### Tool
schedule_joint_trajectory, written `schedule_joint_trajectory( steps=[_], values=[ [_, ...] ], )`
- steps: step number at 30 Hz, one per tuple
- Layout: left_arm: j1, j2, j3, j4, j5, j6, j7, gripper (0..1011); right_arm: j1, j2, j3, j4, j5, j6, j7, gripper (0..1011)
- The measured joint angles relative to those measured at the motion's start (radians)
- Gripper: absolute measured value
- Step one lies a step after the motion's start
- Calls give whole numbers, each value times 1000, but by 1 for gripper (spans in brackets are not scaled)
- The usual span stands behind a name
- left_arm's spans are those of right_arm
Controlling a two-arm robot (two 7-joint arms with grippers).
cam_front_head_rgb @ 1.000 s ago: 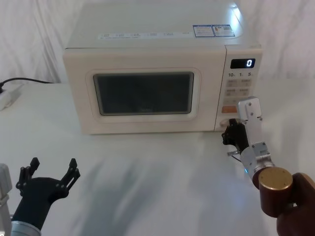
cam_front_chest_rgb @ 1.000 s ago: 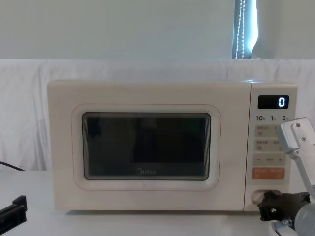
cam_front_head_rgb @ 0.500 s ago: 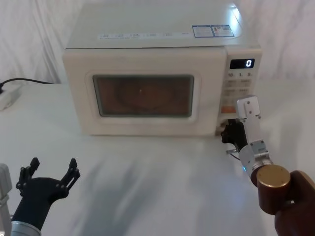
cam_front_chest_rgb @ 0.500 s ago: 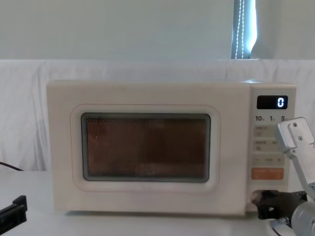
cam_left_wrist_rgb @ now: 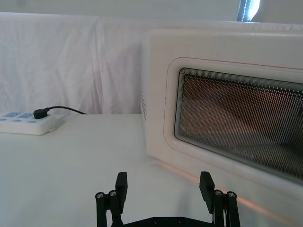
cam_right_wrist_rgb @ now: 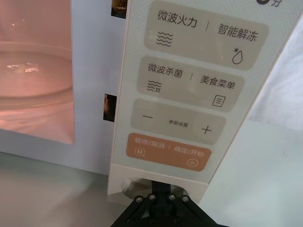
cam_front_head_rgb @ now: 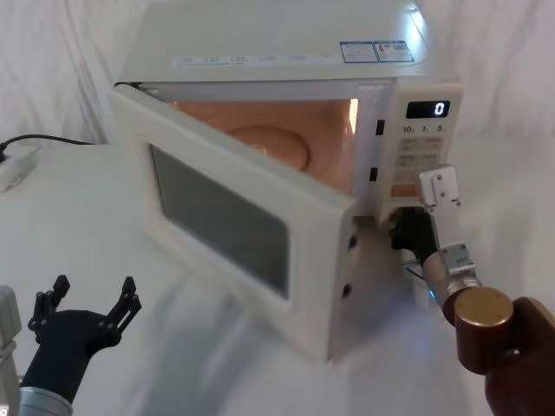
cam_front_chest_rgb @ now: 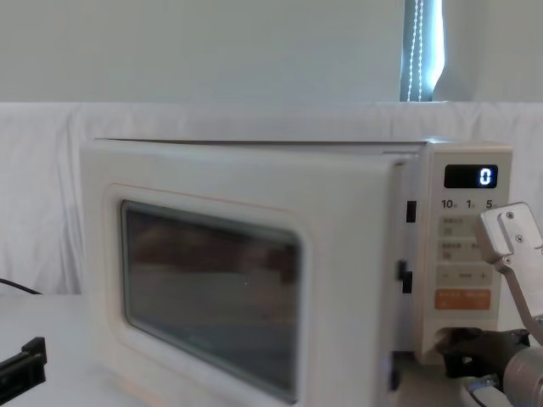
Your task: Press the button to open the microwave door with one hand; close the microwave door with the other hand.
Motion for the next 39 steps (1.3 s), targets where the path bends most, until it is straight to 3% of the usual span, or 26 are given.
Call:
schedule_joint_trajectory(
  steps=[9,17,32,39],
  values=[
    [0,0,0,0,0,0,0,1001,-23,9,1,-43,5,6,14,0],
    [0,0,0,0,0,0,0,1001,-67,19,-6,-121,8,28,35,0],
    [0,0,0,0,0,0,0,1001,-180,41,-15,-292,22,79,68,0],
    [0,0,0,0,0,0,0,1001,-255,53,-21,-401,27,97,79,0]
  ],
)
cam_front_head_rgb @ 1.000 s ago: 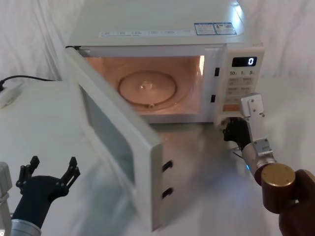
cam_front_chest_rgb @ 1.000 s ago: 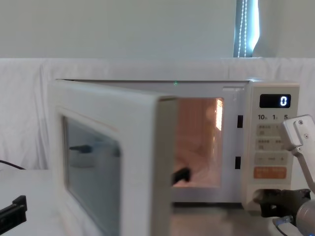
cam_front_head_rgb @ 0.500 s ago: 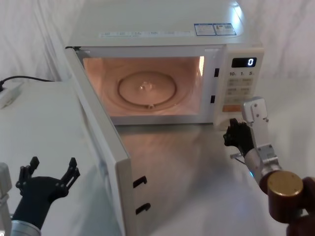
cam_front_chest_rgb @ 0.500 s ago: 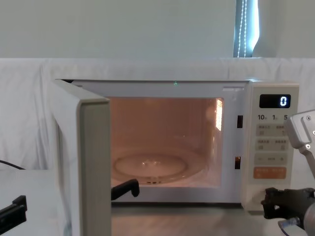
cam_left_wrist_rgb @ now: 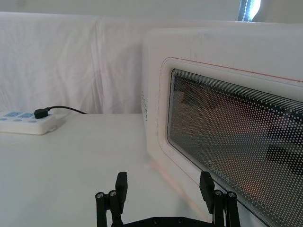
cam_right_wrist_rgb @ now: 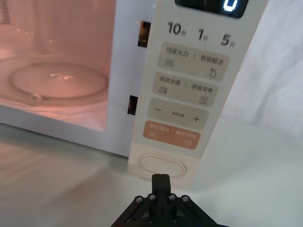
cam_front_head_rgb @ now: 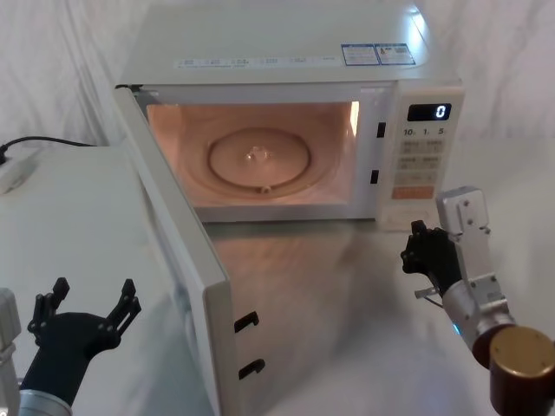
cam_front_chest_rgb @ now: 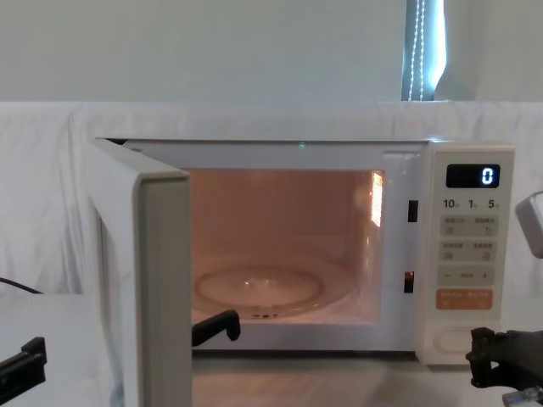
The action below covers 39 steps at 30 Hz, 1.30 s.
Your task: Press the button to open the microwave door with one hand; close the microwave door with the other hand.
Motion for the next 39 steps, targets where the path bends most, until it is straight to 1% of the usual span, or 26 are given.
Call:
schedule_joint_trajectory(
  steps=[4,5,7,8,15,17,18,20,22,23,25,26,27,28,30,33,35,37,39],
  values=[
    [0,0,0,0,0,0,0,1001,-43,9,-3,-59,8,-5,11,0],
    [0,0,0,0,0,0,0,1001,-61,13,-4,-85,13,-11,18,0],
    [0,0,0,0,0,0,0,1001,-77,18,-4,-108,20,-16,25,0],
    [0,0,0,0,0,0,0,1001,-93,24,-3,-129,28,-23,32,0],
    [0,0,0,0,0,0,0,1001,-145,51,13,-191,58,-53,48,0],
    [0,0,0,0,0,0,0,1001,-166,62,27,-212,71,-61,49,26],
    [0,0,0,0,0,0,0,1001,-166,62,27,-212,71,-61,49,71],
    [0,0,0,0,0,0,0,1001,-179,67,40,-221,81,-69,47,81],
    [0,0,0,0,0,0,0,1001,-188,72,50,-227,88,-75,46,149],
    [0,0,0,0,0,0,0,1001,-188,72,50,-227,88,-75,46,149],
    [0,0,0,0,0,0,0,1001,-198,79,63,-230,99,-84,45,238],
    [0,0,0,0,0,0,0,1001,-200,81,66,-230,101,-86,45,251],
    [0,0,0,0,0,0,0,1001,-201,82,68,-230,103,-87,45,295],
    [0,0,0,0,0,0,0,1001,-202,83,71,-229,105,-90,45,305],
    [0,0,0,0,0,0,0,1001,-204,87,78,-224,110,-94,44,390],
    [0,0,0,0,0,0,0,1001,-206,89,85,-216,114,-98,41,470],
    [0,0,0,0,0,0,0,1001,-206,91,90,-209,116,-99,39,551],
    [0,0,0,0,0,0,0,1001,-206,92,94,-202,117,-99,37,590],
    [0,0,0,0,0,0,0,1001,-205,92,97,-197,117,-100,34,668]
  ],
)
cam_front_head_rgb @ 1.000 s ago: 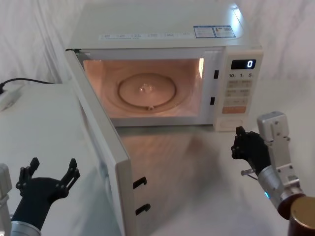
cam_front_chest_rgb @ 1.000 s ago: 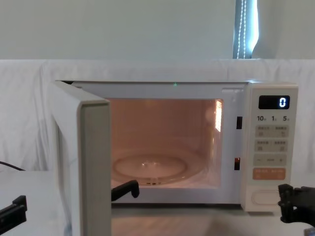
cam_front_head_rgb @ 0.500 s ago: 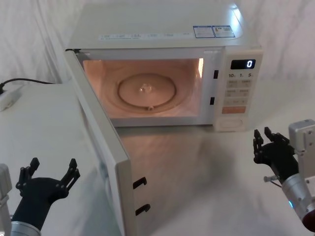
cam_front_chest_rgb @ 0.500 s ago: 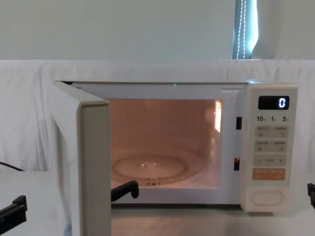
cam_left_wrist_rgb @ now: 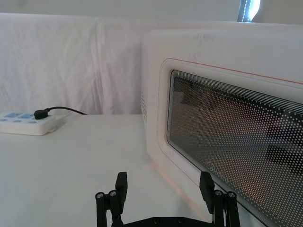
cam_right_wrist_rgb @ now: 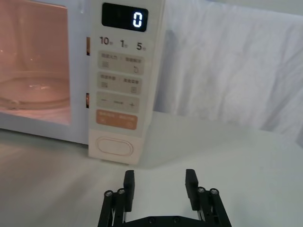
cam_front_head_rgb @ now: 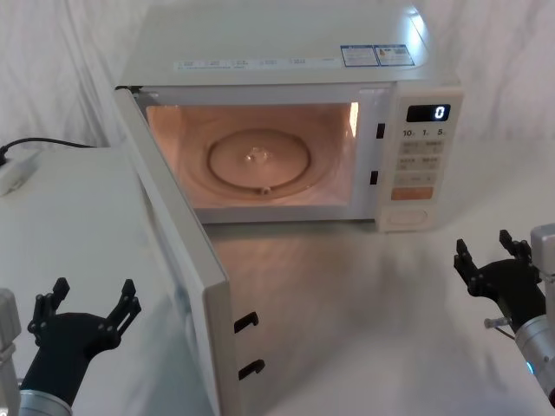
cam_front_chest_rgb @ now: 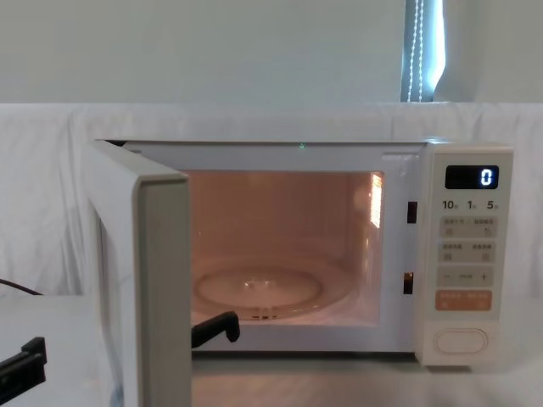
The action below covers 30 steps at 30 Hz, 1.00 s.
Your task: Press the button to open the microwave door with one hand; close the microwave door with the other hand.
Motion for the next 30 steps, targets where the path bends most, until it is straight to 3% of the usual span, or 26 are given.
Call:
schedule_joint_trajectory(
  steps=[12,30],
  values=[
    [0,0,0,0,0,0,0,1001,-3,-6,10,10,-6,-3,-18,994],
    [0,0,0,0,0,0,0,1001,-5,-11,12,9,-12,0,-23,1002]
  ],
)
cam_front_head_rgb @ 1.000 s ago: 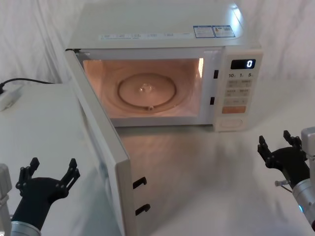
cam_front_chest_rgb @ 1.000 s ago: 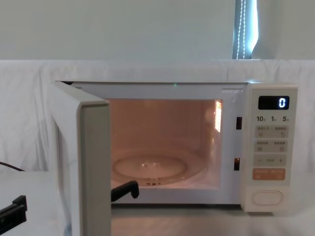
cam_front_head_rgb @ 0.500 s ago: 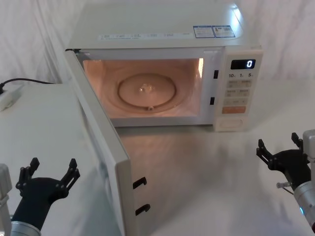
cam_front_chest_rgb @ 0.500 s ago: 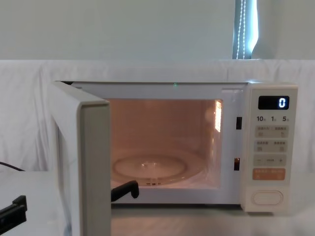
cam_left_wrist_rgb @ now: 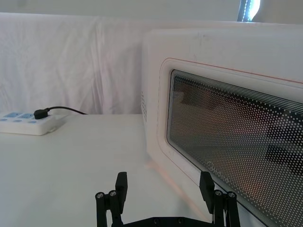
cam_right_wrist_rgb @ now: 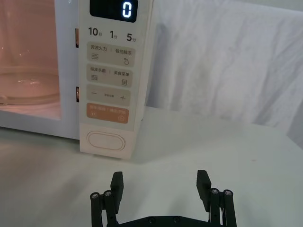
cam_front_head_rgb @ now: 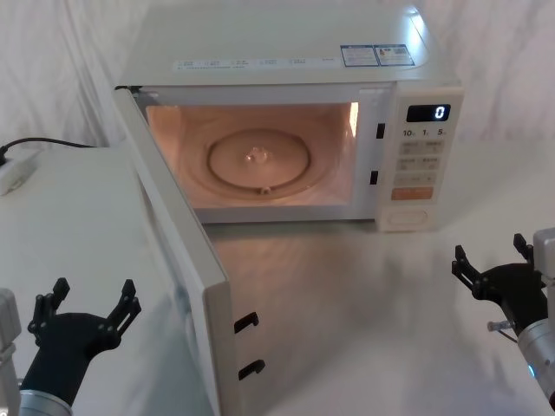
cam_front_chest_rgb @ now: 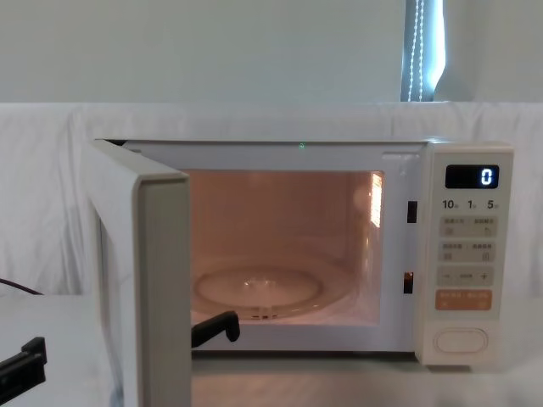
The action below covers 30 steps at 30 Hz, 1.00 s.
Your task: Press the button to open the microwave door with one hand; close the microwave door with the other hand.
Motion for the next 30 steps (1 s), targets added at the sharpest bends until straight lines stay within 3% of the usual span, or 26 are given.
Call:
schedule_joint_trajectory(
  steps=[30],
  values=[
    [0,0,0,0,0,0,0,1001,1,0,-1,-1,0,0,1,1002]
  ],
)
